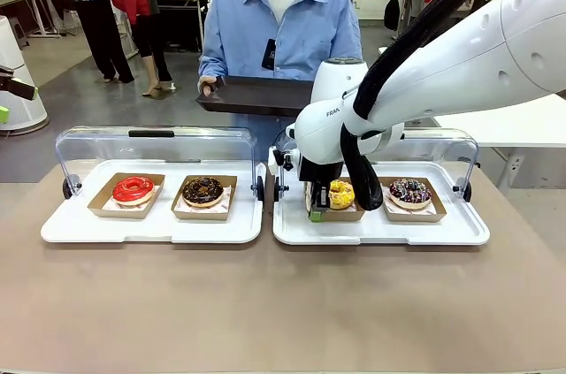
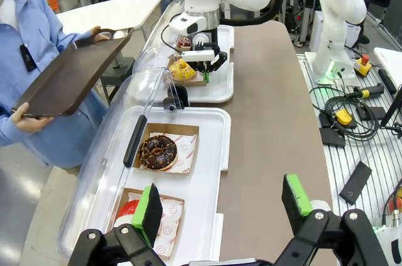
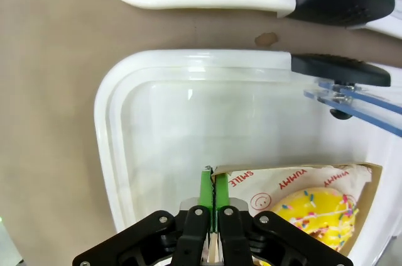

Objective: Provide the desired donut to the person.
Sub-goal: Pick up and lift the Paper togo box containing the Donut pointed at by the person.

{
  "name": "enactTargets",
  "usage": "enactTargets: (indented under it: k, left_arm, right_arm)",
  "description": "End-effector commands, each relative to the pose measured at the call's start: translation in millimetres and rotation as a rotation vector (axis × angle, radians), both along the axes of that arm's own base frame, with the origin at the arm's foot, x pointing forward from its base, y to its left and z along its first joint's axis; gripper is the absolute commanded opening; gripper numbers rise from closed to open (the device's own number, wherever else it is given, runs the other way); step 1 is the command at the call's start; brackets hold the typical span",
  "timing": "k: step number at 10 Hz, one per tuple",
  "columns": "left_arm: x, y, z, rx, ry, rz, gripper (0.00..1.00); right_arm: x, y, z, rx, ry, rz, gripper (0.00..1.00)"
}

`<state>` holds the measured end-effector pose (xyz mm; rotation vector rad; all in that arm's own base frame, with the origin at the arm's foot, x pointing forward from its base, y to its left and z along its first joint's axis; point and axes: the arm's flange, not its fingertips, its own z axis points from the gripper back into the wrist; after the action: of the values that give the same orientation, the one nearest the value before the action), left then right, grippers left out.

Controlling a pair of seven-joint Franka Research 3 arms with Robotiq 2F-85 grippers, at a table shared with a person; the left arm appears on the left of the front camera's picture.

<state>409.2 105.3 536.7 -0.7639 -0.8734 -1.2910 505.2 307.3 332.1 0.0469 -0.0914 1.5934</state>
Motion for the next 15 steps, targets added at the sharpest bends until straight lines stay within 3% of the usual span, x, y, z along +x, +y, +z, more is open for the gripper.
enactTargets:
  k: [1, 2, 5, 8, 11, 13, 15]
  left_arm:
    - [-0.4, 1.2, 1.5, -0.003, -0.001, -0.003, 1.00]
    - [-0.4, 1.2, 1.5, -0.003, -0.001, -0.003, 1.00]
    - [-0.4, 1.2, 1.5, -0.003, -0.001, -0.003, 1.00]
    - [-0.4, 1.2, 1.5, -0.003, -0.001, -0.003, 1.00]
    - [-0.4, 1.2, 1.5, -0.003, -0.001, -0.003, 1.00]
    - [-0.4, 1.2, 1.5, -0.003, -0.001, -0.003, 1.00]
    - [-0.4, 1.2, 1.5, -0.003, -0.001, -0.003, 1.00]
  right_arm:
    - [-26.5, 7.5, 21.6, -0.055, 0.006, -0.049, 0.00]
    - [-44.4, 15.6, 42.1, -0.099, 0.020, -0.118, 0.00]
    - [-90.9, 24.3, 91.1, -0.172, 0.109, -0.143, 0.00]
    - [-141.5, 19.6, 147.3, -0.153, 0.101, -0.149, 0.00]
    - [-177.2, 17.4, 203.7, -0.144, 0.000, -0.209, 0.00]
    - [-185.2, 17.5, 249.8, -0.142, -0.069, -0.237, 0.00]
    - [-184.2, 16.2, 276.3, -0.121, -0.102, -0.246, 0.00]
